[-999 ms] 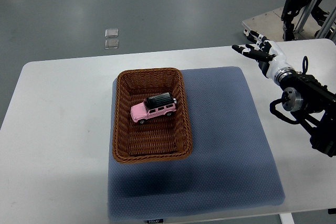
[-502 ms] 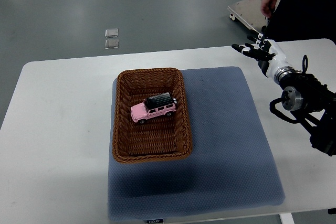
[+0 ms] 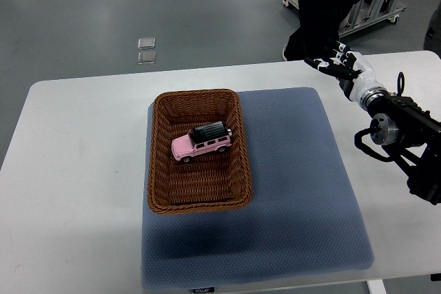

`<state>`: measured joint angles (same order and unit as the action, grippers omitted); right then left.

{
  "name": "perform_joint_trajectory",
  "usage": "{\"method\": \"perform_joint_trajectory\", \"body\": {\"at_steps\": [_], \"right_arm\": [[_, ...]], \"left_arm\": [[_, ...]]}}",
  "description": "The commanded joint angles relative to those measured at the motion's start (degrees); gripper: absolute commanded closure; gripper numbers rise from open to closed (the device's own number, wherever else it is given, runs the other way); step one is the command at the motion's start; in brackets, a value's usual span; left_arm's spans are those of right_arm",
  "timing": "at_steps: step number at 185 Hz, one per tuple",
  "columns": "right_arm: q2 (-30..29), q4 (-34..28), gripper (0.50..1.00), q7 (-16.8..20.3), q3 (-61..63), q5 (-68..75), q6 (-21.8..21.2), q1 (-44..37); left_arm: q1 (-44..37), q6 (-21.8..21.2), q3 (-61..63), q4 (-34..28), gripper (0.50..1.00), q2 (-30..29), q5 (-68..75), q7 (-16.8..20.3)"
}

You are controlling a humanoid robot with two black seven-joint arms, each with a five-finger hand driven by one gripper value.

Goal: Place pink car in brown basket

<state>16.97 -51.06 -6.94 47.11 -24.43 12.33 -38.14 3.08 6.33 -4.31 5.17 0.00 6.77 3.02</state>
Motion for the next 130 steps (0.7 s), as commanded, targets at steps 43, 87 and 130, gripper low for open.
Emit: {"method": "perform_joint_trajectory", "body": {"at_steps": [43,87,130], "right_arm": [[0.1,0.3,0.585,0.0,0.0,0.0,0.0,-0.1],[0.1,1.3,0.585,0.0,0.0,0.0,0.0,-0.2],[0.1,1.5,0.585,0.0,0.0,0.0,0.0,-0.3]], "left_arm": [[0.0,0.0,0.0,-0.1,0.5,0.0,0.0,0.1],[0.0,0.0,0.1,0.0,0.5,0.0,0.0,0.1],[0.0,0.0,0.1,0.0,0.5,0.0,0.0,0.1]]}}
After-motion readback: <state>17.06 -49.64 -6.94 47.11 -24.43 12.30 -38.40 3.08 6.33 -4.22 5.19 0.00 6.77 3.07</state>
